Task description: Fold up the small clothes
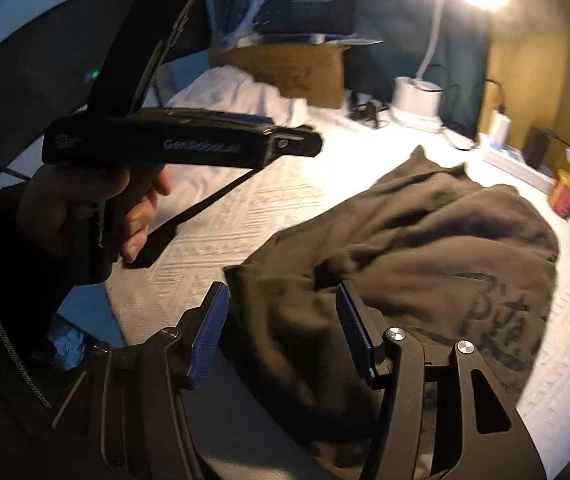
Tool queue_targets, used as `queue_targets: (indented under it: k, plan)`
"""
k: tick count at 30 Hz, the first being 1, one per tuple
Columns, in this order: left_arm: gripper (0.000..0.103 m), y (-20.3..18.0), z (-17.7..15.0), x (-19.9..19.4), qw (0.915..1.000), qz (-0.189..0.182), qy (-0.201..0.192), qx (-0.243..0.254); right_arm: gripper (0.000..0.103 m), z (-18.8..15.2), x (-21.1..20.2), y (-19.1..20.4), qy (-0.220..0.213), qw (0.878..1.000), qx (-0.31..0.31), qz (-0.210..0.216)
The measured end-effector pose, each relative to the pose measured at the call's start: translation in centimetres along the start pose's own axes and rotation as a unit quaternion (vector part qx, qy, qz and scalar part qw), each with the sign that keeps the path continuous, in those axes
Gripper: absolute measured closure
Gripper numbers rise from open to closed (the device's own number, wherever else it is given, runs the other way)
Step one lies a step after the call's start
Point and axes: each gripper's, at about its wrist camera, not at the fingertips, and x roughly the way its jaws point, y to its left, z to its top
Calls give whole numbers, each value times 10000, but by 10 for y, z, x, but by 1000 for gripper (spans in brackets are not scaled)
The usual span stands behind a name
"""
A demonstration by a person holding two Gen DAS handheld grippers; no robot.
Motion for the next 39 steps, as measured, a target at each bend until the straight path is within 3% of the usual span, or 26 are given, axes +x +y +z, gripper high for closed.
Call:
queue_targets:
  k: [7,18,19,21,27,28,30,32,33,36,39]
  plan:
    - [34,-23,21,39,9986,-73,291,429,44,-7,-17,-63,-184,9967,627,-489]
    - [34,-43,53,122,9908,-291,648,1154,44,-18,-17,-173,-223,9813,1430,-1269]
    - [35,-44,56,128,9901,-340,690,1176,44,-19,-17,-182,-221,9799,1482,-1318]
    - [48,-45,61,140,9884,-473,788,1206,44,-20,-15,-200,-204,9768,1594,-1414]
    - [48,-46,69,180,9830,-672,1109,1299,44,-18,-7,-244,-194,9699,1854,-1566]
    - [51,-47,70,187,9818,-748,1172,1294,44,-17,-6,-250,-196,9690,1886,-1583]
    - [80,-47,71,197,9793,-835,1312,1294,44,-15,-2,-262,-206,9669,1973,-1608]
    - [88,-47,71,201,9780,-903,1336,1327,44,-12,2,-274,-229,9651,2066,-1595]
    - [97,-48,71,201,9773,-944,1332,1351,44,-10,5,-278,-236,9647,2092,-1584]
    - [102,-47,72,196,9780,-1006,1228,1356,44,-6,14,-291,-274,9640,2204,-1465]
    - [102,-39,78,181,9856,-803,857,1217,44,-4,24,-304,-263,9612,2409,-1319]
